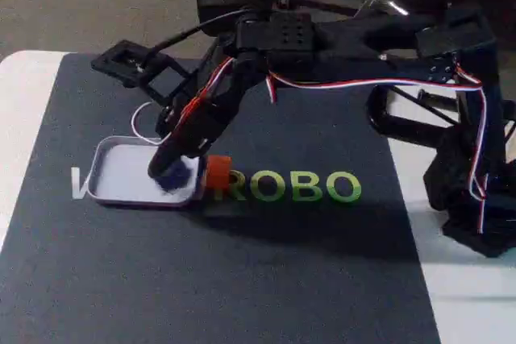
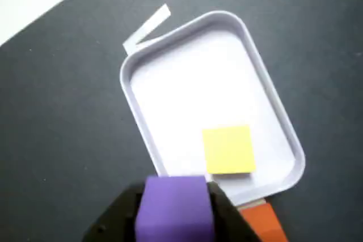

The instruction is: Move blocks one by one until all three blocks are in the tray.

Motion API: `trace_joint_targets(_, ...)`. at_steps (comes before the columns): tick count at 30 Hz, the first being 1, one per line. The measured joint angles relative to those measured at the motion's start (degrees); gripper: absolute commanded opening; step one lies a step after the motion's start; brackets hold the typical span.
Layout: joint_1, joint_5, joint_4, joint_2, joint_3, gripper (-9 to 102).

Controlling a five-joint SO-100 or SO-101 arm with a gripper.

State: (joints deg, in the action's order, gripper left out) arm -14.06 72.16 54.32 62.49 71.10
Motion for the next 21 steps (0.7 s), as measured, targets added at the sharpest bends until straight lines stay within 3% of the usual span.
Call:
trace_joint_targets(12, 0.0, 0.8, 0.8, 0.0, 0.0, 14)
trace_joint_targets(21, -5.1, 11.6, 17.5, 4.7, 0.0, 14)
